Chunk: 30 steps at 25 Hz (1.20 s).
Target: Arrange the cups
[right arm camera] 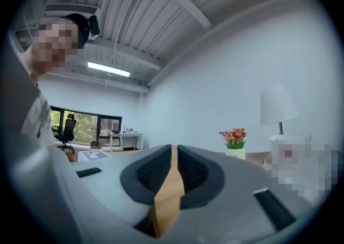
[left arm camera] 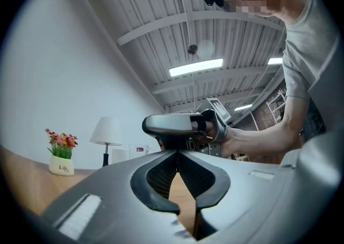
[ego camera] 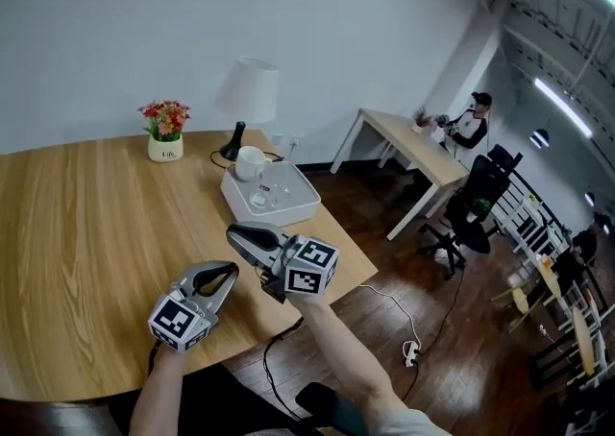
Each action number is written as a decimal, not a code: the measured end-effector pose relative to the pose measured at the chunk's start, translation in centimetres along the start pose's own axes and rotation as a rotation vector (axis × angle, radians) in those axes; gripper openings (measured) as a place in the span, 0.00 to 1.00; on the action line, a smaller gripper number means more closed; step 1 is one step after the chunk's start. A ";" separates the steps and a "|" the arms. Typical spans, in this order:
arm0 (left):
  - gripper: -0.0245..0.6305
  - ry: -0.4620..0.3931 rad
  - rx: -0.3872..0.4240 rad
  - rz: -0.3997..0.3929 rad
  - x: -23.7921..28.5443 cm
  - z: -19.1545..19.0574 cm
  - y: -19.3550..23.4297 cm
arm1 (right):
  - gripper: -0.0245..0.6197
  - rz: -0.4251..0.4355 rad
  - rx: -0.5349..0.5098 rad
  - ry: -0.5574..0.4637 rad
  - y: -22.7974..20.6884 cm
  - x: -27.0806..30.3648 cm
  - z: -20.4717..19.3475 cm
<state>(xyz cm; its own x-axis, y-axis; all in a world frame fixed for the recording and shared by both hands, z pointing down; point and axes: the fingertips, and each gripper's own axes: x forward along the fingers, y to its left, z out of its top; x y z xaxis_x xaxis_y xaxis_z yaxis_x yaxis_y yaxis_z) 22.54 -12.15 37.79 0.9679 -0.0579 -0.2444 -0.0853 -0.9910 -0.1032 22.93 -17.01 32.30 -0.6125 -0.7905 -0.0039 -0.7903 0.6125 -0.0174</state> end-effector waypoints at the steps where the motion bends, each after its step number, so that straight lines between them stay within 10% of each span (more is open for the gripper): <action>1: 0.07 0.023 0.021 0.001 -0.6 0.0 0.0 | 0.10 0.004 0.025 -0.023 0.4 0.2 -0.5; 13: 0.07 0.001 0.057 0.206 -13.0 2.3 2.4 | 0.10 0.167 0.036 -0.109 10.0 7.7 -5.9; 30: 0.07 -0.116 0.117 0.317 -19.2 6.1 1.9 | 0.09 0.188 -0.028 -0.144 14.5 10.2 -7.5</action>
<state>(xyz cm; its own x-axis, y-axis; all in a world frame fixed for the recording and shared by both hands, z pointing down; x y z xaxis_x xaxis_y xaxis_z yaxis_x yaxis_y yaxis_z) 2.37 -12.16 36.35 0.8564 -0.3394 -0.3890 -0.4099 -0.9052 -0.1126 5.13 -16.15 39.52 -0.7422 -0.6539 -0.1468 -0.6636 0.7477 0.0247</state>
